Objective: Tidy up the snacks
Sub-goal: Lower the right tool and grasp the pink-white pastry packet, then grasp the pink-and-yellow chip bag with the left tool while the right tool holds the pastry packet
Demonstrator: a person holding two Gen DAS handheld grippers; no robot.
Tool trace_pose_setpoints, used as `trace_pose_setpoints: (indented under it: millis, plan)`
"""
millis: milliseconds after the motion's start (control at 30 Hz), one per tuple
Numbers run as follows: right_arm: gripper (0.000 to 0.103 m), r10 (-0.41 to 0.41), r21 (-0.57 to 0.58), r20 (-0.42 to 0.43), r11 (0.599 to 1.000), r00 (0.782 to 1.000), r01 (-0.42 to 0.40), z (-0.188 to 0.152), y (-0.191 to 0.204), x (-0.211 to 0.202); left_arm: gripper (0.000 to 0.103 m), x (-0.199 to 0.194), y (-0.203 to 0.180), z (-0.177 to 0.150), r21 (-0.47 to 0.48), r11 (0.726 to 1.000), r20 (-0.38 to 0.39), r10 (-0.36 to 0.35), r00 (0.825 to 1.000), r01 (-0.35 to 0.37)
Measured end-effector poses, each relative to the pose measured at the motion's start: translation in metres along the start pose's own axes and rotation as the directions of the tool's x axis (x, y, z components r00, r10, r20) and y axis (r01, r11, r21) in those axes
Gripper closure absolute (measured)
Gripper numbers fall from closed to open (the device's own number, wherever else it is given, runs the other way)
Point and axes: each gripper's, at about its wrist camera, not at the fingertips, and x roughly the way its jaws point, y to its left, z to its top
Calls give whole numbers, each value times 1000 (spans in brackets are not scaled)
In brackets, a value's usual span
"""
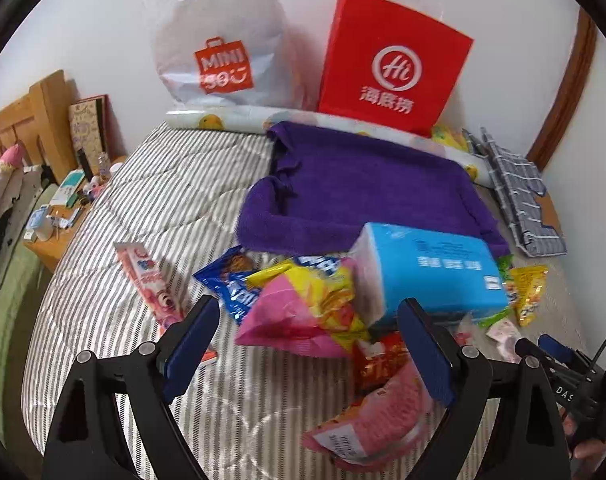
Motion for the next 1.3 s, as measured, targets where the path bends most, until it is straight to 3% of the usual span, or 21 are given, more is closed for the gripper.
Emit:
trace_pose_setpoints:
  millis: [167, 267, 367, 500, 700, 900, 1133, 1200, 1300]
  plan:
    - [46, 25, 38, -24, 999, 999, -24, -2, -6, 21, 13, 8, 14, -3, -25, 1000, -32, 14, 999, -15]
    - [52, -19, -27, -4, 999, 1000, 19, -3, 4, 22, 13, 9, 22, -5, -42, 999, -41, 12, 999, -14]
    - [54, -67, -104, 31, 992, 997, 70, -7, 14, 24, 13, 11, 26, -6, -49, 998, -46, 25, 999, -27]
    - [53, -49, -86, 78, 995, 996, 56, -12, 10, 23, 13, 16, 25, -6, -44, 999, -51, 18, 999, -20]
    - [53, -67, -90, 79, 993, 995, 74, -11, 12, 24, 19, 26, 18, -1, -27, 1000, -54, 10, 998, -12]
    - [53, -72, -95, 81, 992, 994, 79, -12, 15, 23, 19, 43, 11, 12, 3, 1000, -73, 27, 997, -26]
    - [53, -73, -96, 81, 992, 994, 81, -11, 15, 23, 19, 60, 6, 15, 22, 1000, -104, -4, 995, 6]
    - [53, -71, -94, 82, 993, 994, 78, -11, 15, 23, 31, 65, 3, 14, 34, 999, -129, -12, 992, 16]
    - [53, -72, -95, 82, 992, 994, 80, -12, 15, 23, 35, 68, 0, 11, 45, 999, -126, -21, 992, 27]
